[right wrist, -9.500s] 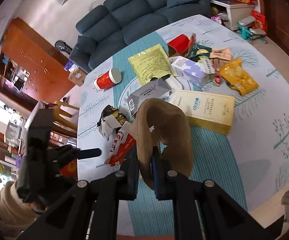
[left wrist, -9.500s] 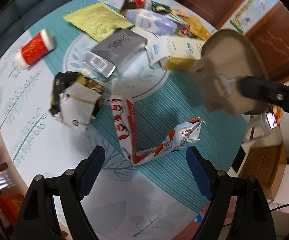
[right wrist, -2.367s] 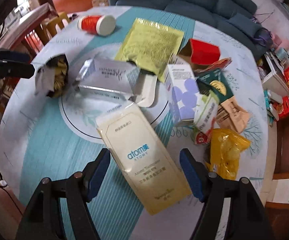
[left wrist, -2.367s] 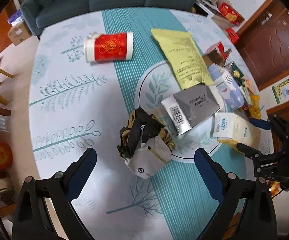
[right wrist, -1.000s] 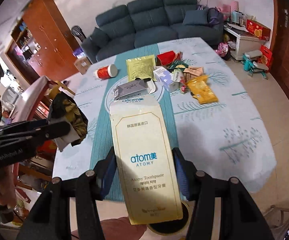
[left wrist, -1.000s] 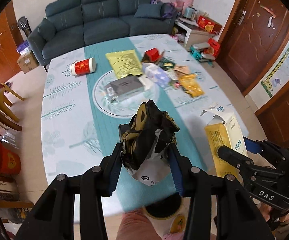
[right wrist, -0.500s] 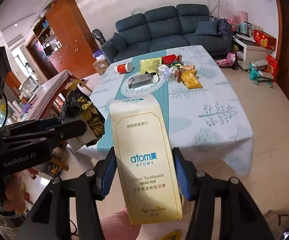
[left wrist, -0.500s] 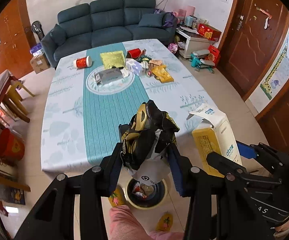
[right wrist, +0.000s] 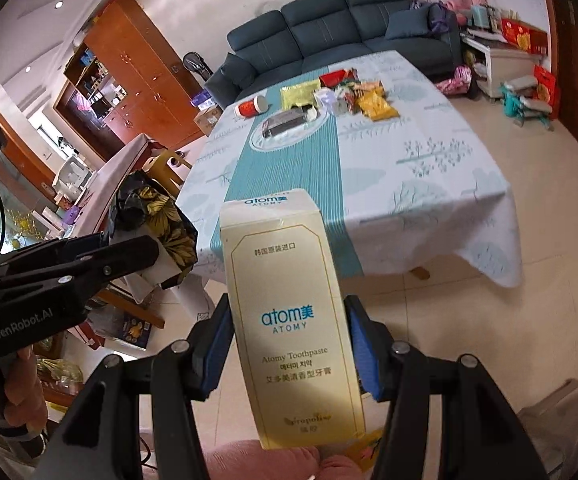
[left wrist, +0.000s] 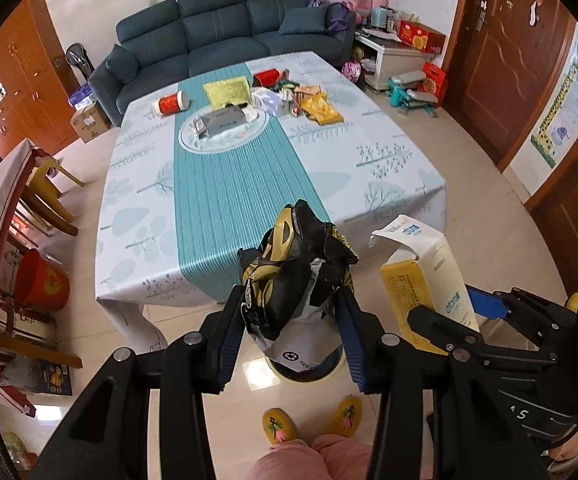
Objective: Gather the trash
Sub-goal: 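Carry the black-and-white wrapper and cream Atomy box in both grippers over the bin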
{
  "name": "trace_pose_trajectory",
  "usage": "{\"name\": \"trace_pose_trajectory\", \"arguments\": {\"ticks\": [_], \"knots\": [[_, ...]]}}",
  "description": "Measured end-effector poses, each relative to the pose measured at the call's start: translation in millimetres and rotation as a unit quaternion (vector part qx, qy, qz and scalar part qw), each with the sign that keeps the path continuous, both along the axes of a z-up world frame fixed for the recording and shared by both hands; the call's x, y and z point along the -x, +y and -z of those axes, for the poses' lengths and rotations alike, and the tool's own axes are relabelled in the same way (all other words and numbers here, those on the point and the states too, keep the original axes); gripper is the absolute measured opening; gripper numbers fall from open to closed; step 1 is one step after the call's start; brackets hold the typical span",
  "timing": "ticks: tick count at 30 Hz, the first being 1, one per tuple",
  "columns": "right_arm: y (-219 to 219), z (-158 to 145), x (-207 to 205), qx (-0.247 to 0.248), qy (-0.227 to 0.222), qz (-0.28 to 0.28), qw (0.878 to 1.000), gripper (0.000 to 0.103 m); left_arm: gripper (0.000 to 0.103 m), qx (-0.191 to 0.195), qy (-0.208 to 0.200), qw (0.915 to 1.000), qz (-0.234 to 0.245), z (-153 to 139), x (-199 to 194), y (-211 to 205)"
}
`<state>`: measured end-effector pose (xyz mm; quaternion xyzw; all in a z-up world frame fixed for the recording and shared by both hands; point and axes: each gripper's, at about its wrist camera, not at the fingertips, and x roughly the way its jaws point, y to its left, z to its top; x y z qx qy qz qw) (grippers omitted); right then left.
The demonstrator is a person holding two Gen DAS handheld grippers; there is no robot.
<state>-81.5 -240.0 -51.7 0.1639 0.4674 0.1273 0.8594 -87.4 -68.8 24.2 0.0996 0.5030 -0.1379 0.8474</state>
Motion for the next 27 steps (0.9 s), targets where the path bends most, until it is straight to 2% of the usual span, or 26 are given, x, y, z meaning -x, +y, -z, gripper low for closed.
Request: {"name": "trace_pose_trajectory", "arguments": {"ticks": [6,13,19,27], "knots": [[6,33,6,-0.02,0.043,0.013,0.999,0.054,0.043,-0.011,0.028,0.9995,0.009,30,2,0],[13,80,9,-0.028,0.086,0.034,0.995,0.054,0.043,-0.013,0.057,0.9981,0.019,86,-4,4],[13,129,6,-0.026,0.114,0.069,0.991,0.055,0.043,-0.018,0.08,0.9961,0.032,150,-16,5],[14,218,-2,-0.027,0.151,0.118,0.981,0.055,0.043,-0.009,0.114,0.9929,0.031,252,-43,15]]}}
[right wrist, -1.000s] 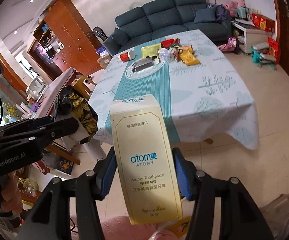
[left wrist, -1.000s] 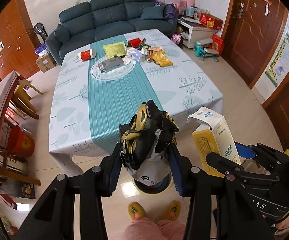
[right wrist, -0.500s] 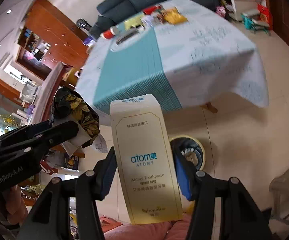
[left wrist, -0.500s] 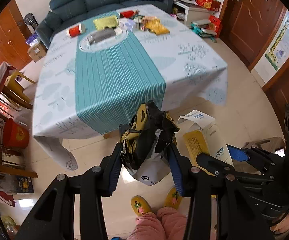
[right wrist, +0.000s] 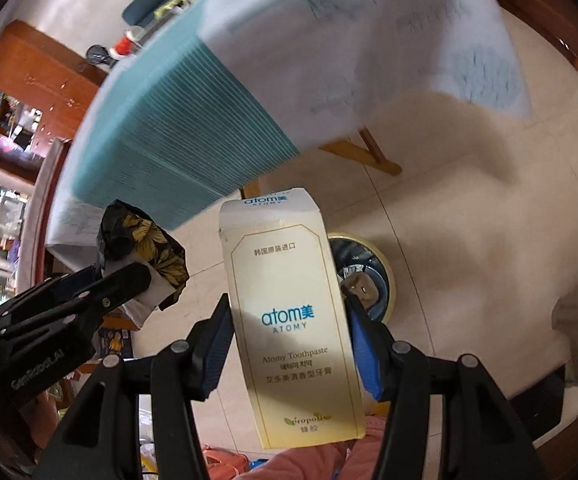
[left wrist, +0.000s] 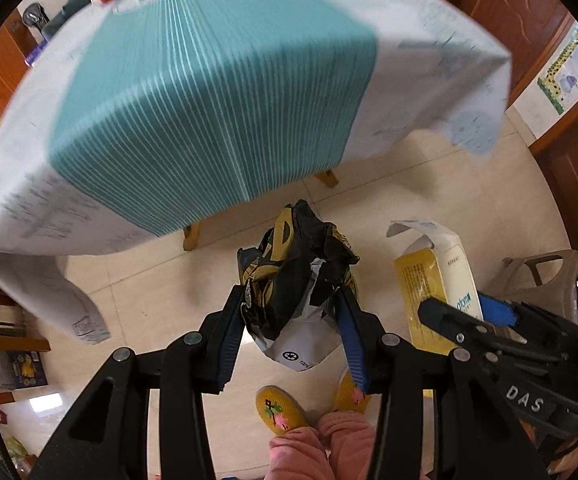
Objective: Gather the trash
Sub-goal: 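Carry the black-and-white wrapper and cream Atomy box in both grippers over the bin, then open the left gripper over the bin while the right gripper releases the Atomy box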
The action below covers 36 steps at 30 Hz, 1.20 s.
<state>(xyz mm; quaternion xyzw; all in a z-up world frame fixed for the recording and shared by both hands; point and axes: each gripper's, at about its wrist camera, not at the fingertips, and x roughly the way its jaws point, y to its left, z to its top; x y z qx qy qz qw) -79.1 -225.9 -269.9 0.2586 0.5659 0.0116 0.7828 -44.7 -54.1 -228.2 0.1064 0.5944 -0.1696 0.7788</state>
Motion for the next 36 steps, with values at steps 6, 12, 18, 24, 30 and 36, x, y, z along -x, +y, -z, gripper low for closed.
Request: {"name": "trace_pose_trajectory", "arguments": {"ticks": [6,12,18,24,30,36], "knots": [[4,68,-3,-0.001,0.009,0.023,1.0,0.055,0.044,0.007,0.02,0.9998,0.004,71,-14,-4],[1,144,-4,-0.009,0.03,0.046,0.998,0.055,0.044,0.002,0.042,0.999,0.013,150,-15,-7],[3,194,-2,-0.007,0.048,0.057,0.997,0.055,0.046,0.002,0.083,0.9965,0.009,214,-16,-2],[4,219,-4,-0.01,0.059,0.062,0.996,0.055,0.071,0.015,0.11,0.9938,-0.001,238,-18,3],[9,224,-13,-0.013,0.058,0.056,0.997,0.055,0.09,0.007,0.086,0.9962,-0.013,234,-25,17],[17,228,-29,-0.011,0.054,0.042,0.998,0.055,0.09,0.002,0.049,0.9973,-0.054,223,-33,40]]}}
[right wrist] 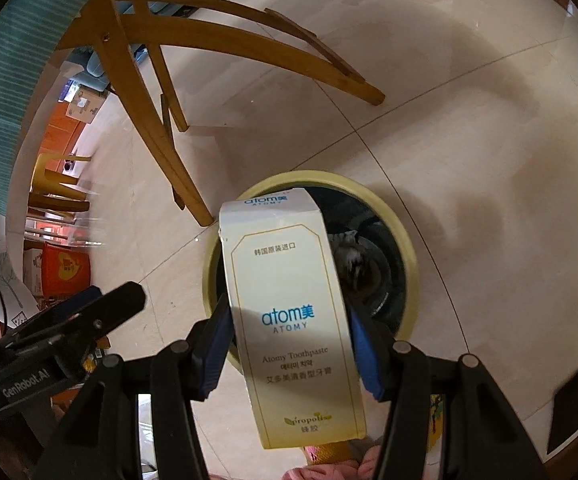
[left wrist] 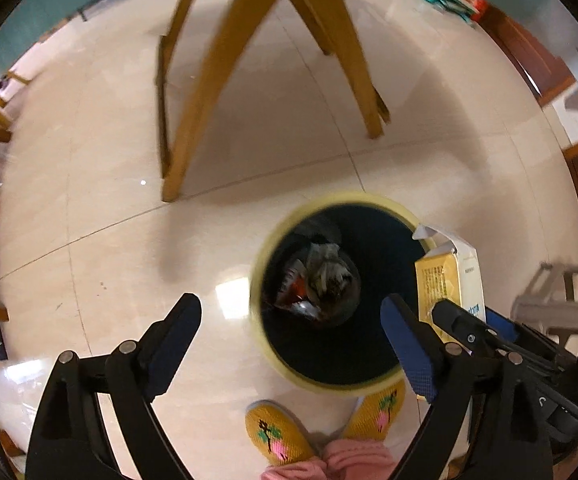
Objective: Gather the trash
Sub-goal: 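Open the left gripper over the bin while the right gripper releases the Atomy box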
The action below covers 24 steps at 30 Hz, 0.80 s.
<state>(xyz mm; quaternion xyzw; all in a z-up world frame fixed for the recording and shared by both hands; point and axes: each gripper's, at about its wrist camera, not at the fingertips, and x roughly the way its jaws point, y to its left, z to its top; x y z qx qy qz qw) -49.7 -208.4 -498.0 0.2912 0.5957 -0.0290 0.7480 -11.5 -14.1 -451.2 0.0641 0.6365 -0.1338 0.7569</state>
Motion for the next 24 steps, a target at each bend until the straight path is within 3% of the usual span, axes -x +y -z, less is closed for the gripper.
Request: {"name": "trace_pose_trajectory", "arguments": {"ticks": [9,11,13,14,24], "knots": [[20,0,-27,0.001,-0.009,-0.036,0.999,0.058,0.09,-0.007,-0.025,0.9977,-0.063,-19,-3,37],[23,-4,-30,0.006,-0.012,-0.045,0.999,0.065,0.09,-0.007,-0.025,0.997,-0.073,-25,-1,41],[27,-12,-31,0.016,-0.018,-0.053,0.998,0.078,0.09,-0.004,-0.023,0.9965,-0.08,-33,3,46],[28,-18,-31,0.021,-0.021,-0.056,0.998,0.079,0.09,-0.003,-0.023,0.9963,-0.083,-39,4,46],[35,-95,-23,0.044,-0.026,-0.061,0.997,0.08,0.09,-0.005,-0.044,0.9956,-0.083,-112,25,57]]}}
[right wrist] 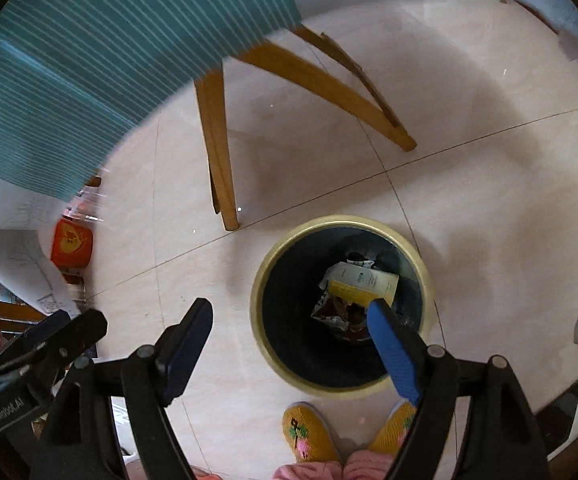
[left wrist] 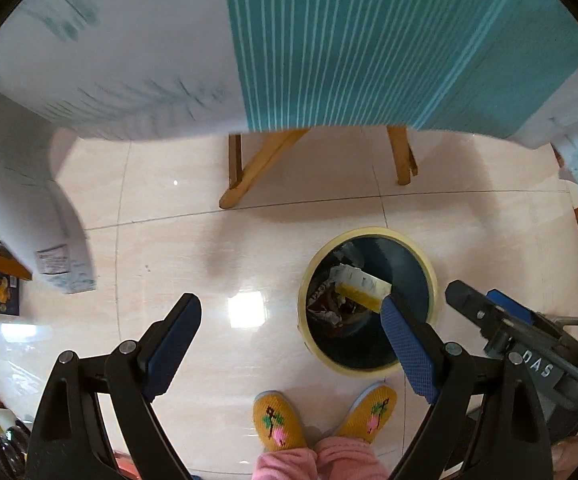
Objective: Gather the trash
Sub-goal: 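Open the left gripper over the bin while the right gripper releases the Atomy box, then move both open grippers back toward the trash on the table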
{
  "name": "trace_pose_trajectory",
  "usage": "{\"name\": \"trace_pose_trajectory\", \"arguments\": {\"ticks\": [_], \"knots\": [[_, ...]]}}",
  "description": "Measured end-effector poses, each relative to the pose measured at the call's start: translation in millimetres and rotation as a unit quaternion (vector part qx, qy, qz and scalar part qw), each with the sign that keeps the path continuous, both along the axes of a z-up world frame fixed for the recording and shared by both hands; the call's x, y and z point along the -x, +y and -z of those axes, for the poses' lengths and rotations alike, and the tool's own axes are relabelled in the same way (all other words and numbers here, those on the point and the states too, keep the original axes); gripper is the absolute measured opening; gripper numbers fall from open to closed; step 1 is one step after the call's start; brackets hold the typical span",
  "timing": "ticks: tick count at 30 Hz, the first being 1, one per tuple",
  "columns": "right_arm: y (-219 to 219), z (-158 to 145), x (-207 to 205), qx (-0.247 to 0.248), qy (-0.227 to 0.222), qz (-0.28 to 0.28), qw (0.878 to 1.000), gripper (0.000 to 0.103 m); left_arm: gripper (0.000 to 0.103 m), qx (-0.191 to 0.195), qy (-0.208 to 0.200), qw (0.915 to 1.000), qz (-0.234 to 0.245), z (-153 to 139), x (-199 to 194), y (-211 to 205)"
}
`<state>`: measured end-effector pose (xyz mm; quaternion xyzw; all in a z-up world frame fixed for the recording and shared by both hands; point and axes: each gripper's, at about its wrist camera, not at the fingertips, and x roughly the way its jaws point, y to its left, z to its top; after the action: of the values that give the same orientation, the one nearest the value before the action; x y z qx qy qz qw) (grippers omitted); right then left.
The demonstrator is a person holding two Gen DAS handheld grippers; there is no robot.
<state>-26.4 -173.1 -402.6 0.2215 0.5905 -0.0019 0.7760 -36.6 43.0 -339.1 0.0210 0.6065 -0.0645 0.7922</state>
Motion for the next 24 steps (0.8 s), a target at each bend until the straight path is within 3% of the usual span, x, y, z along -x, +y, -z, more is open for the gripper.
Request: {"name": "trace_pose_trajectory", "arguments": {"ticks": [8,12,17,24], "knots": [[7,-92,32,0.004,-0.001,-0.005,1.0,0.081,0.09,0.023,-0.023,0.9993,0.019,-100,20,13],[18,-156,49,0.006,-0.013,-0.012,1.0,0.081,0.09,0.035,-0.044,0.9977,0.038,-159,29,20],[28,-232,56,0.015,-0.053,-0.018,0.998,0.081,0.09,0.053,-0.087,0.9927,0.064,-236,34,28],[37,-327,58,0.046,-0.131,-0.029,0.99,0.081,0.09,0.079,-0.153,0.9816,0.083,-320,33,29]]}}
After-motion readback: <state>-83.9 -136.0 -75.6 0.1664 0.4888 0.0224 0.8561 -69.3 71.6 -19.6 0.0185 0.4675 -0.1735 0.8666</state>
